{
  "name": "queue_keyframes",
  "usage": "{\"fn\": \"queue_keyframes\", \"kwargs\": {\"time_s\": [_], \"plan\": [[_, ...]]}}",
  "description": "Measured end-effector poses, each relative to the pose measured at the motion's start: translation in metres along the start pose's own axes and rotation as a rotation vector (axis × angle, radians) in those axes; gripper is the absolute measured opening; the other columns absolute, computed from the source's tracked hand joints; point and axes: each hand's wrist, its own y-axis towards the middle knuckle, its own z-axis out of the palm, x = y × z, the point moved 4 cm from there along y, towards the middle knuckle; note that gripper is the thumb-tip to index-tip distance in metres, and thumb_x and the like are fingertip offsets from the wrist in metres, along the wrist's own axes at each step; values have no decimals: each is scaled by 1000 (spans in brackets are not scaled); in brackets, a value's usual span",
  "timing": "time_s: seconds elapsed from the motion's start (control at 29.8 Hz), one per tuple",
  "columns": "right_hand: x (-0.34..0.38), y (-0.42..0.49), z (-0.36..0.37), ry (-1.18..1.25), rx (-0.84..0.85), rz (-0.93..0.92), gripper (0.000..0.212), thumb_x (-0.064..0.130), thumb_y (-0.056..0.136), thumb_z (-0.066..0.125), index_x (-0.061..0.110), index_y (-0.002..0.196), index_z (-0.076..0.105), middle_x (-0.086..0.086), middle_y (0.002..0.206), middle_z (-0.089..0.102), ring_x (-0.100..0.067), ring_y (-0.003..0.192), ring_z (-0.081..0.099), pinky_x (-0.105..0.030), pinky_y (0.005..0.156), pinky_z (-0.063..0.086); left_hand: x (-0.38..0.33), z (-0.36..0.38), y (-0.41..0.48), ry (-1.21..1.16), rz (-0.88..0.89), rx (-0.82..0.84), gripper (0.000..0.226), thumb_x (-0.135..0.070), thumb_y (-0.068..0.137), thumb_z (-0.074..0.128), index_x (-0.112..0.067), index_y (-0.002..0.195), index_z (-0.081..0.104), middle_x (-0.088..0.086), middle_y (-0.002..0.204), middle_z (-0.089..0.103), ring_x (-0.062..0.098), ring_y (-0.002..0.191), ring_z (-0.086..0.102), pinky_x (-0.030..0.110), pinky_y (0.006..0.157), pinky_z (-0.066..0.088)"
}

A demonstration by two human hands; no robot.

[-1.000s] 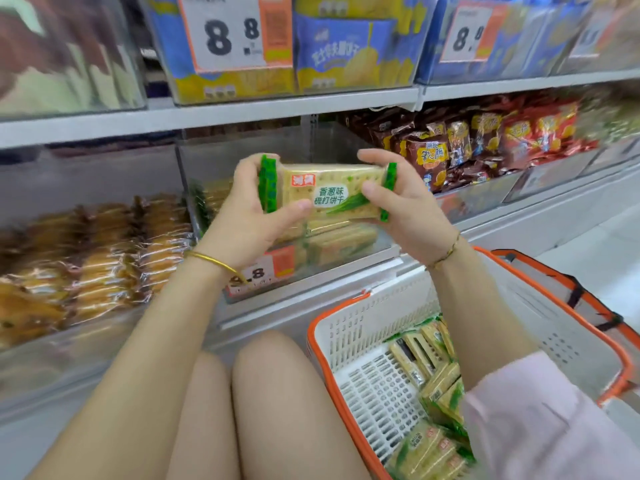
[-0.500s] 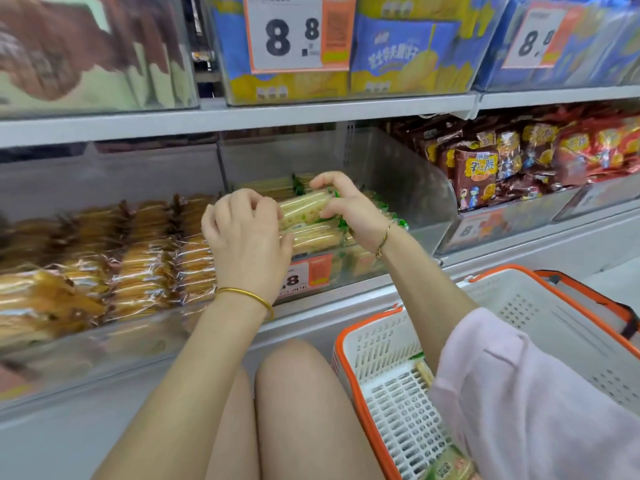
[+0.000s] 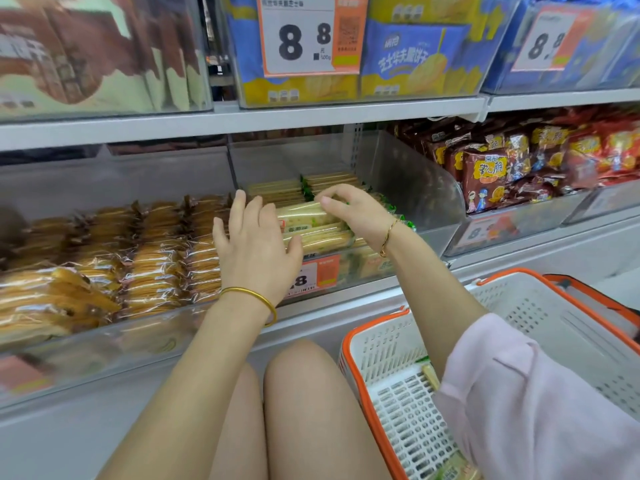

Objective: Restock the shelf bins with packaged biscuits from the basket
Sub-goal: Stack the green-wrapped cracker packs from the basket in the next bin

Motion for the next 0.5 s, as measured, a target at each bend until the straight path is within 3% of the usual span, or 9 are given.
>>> {"fn": "queue_keyframes", "kwargs": {"time_s": [0.17, 0.3, 0.37, 0.5], "plan": [[2, -1, 3, -75, 87, 43, 32, 27, 96, 49, 18, 127, 52, 8, 111, 51, -8, 93, 50, -14, 67, 42, -2, 1, -1, 115, 23, 66, 48, -42, 96, 35, -16, 135, 45, 1, 151, 31, 18, 146, 2, 52, 115, 3], [1, -1, 1, -17, 14, 47, 33, 25, 94, 53, 17, 126, 52, 4, 120, 53, -10, 105, 52, -19, 81, 43, -4, -3, -1, 151, 25, 74, 45, -40, 96, 34, -15, 131, 49, -2, 143, 43, 18, 145, 9, 51, 115, 4], [-2, -3, -1, 55, -62, 64, 29, 24, 93, 54, 15, 121, 56, 6, 113, 56, -10, 104, 53, -22, 84, 43, -5, -4, -2, 175, 30, 81, 47, -40, 97, 31, -15, 134, 47, -2, 145, 42, 17, 145, 10, 51, 115, 3], [-2, -4, -1, 31, -118, 37, 16, 19, 91, 57, 11, 102, 64, 12, 91, 56, -5, 86, 52, -17, 69, 42, -5, -4, -3, 251, 55, 121, 52, -41, 99, 23, -16, 143, 35, 0, 153, 28, 16, 146, 4, 54, 114, -1]]}}
